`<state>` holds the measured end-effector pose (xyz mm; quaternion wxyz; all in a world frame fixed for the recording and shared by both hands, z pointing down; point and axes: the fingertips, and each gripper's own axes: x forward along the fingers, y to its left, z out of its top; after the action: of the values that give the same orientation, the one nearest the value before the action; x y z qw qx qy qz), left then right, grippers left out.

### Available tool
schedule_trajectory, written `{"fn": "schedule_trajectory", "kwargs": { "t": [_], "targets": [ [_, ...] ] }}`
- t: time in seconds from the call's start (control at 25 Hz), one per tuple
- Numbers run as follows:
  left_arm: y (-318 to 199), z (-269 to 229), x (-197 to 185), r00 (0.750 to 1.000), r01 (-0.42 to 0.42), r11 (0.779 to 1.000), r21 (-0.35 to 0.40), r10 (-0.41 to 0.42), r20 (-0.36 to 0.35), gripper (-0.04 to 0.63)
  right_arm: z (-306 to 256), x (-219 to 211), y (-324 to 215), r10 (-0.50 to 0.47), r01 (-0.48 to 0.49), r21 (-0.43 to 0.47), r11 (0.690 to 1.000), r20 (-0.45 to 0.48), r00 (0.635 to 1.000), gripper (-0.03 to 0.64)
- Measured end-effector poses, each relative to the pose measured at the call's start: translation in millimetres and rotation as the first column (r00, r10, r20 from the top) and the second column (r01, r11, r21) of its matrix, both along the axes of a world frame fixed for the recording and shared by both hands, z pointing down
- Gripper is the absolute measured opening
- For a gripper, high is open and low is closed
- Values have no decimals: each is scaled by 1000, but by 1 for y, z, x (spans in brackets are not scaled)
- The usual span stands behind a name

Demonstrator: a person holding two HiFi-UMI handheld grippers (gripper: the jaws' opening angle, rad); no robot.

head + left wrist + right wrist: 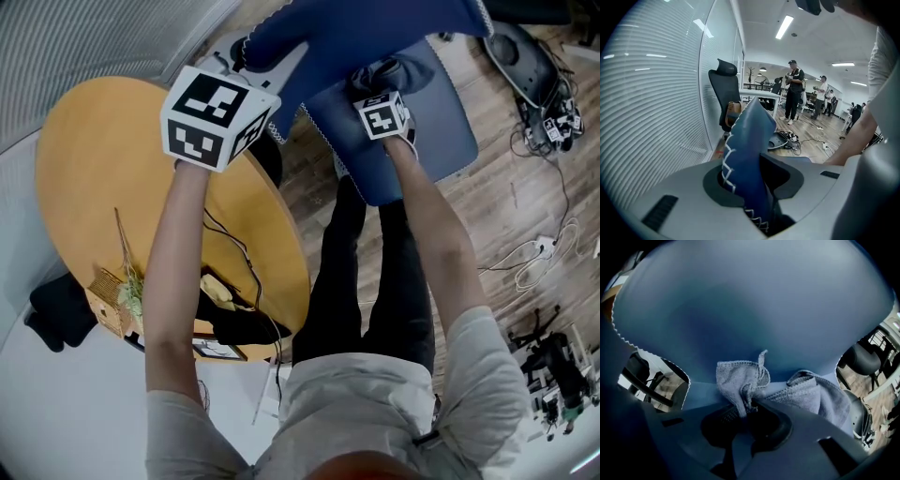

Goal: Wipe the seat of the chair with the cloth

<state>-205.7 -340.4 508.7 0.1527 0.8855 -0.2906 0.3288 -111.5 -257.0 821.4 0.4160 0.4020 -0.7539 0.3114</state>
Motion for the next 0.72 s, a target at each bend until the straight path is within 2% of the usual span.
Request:
{"fn": "schedule_trajectory", "kwargs": {
  "t": [0.28, 0.52, 0.6, 0.72],
  "targets": [
    [0, 0, 0, 1000, 1, 1000, 4, -1, 2, 121, -2, -30, 17, -50, 50, 8, 999, 25, 998, 54],
    [1, -1, 1, 1000, 0, 1000, 8, 0, 3, 121, -7, -71, 42, -164, 162, 21, 986, 81, 983, 54],
    [1, -1, 1, 1000, -1, 1000, 8, 1, 2, 121, -10, -90, 56, -231, 229, 30, 973, 106, 967, 54],
    [1, -1, 0, 1000, -1, 1000, 7, 1, 0, 121, -10, -113, 78, -348, 344, 61, 937, 82, 934, 54]
  ]
}}
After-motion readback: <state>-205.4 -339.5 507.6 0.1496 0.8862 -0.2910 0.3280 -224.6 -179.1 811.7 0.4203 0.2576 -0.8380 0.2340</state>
